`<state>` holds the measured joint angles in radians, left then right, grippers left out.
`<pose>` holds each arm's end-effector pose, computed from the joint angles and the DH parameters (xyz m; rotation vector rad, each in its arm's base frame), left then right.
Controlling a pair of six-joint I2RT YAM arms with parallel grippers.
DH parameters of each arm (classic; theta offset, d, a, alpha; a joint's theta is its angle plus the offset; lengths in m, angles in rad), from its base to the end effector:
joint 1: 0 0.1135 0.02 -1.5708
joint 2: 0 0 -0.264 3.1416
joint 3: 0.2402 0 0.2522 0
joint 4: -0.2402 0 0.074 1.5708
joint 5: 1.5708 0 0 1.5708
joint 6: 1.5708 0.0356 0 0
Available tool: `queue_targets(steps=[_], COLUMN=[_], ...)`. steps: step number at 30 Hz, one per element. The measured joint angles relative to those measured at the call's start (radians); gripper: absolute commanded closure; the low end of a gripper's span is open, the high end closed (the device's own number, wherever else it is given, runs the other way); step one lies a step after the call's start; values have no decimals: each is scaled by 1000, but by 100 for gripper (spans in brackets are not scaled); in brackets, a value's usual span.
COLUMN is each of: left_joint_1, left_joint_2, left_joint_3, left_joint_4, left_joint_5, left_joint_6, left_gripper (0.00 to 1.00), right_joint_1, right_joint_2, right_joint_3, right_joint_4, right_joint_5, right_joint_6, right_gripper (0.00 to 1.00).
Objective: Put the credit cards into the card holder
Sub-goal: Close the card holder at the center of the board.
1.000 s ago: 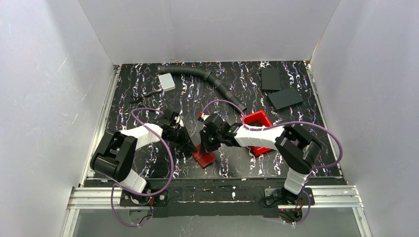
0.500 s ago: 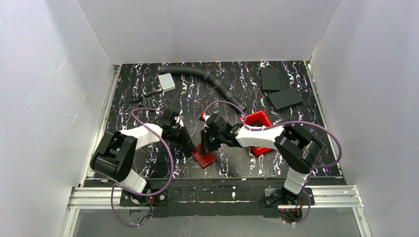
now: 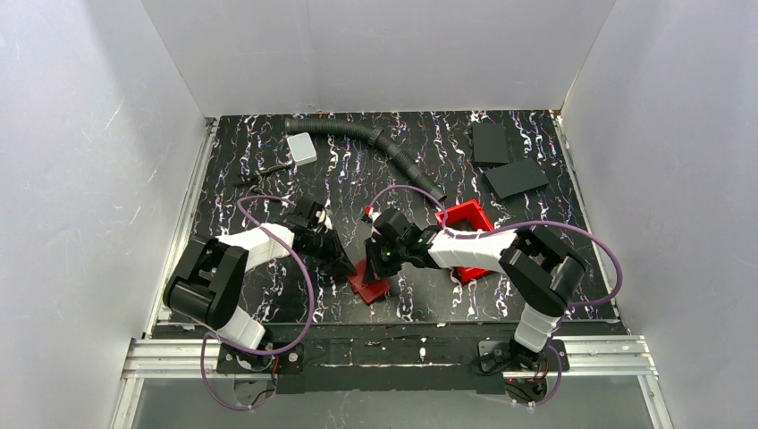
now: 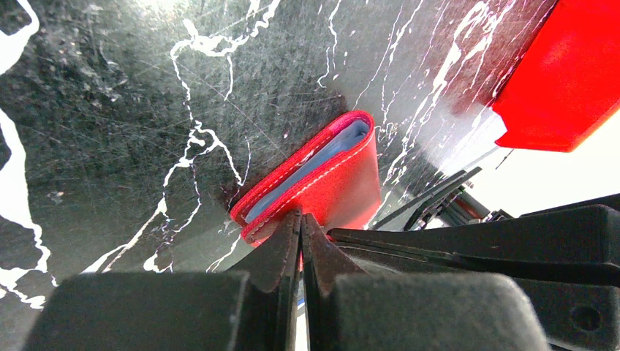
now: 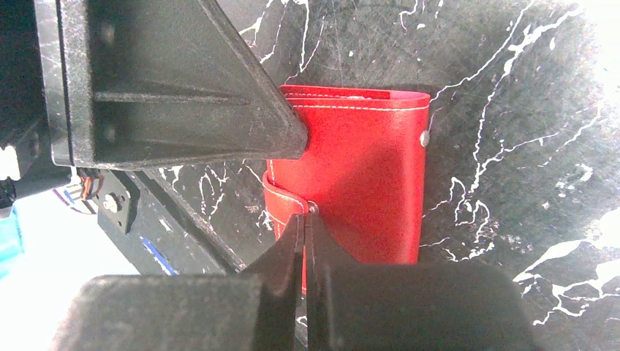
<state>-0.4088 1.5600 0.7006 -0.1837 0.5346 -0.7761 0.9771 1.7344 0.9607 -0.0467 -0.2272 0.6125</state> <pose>0.2453 -0.1260 0.1407 -0.3085 2.7985 -1.0615 0.1915 0.2981 0.1662 -0.5891 2.5480 0.9432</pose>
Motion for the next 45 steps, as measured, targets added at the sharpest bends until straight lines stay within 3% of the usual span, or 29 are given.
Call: queue_targets(steps=[20,45], left_joint_1=[0,0], left_joint_2=[0,0], left_joint_3=[0,0], left_joint_4=[0,0], left_joint_5=[0,0], left_joint_6=[3,3], left_gripper=[100,100], right_joint_1=[21,12], right_joint_2=[0,0], right_joint_3=[40,40], right_joint_4=[-56,-40], right_joint_5=[54,15], right_joint_6=[-40,-49], right_gripper=[99,99])
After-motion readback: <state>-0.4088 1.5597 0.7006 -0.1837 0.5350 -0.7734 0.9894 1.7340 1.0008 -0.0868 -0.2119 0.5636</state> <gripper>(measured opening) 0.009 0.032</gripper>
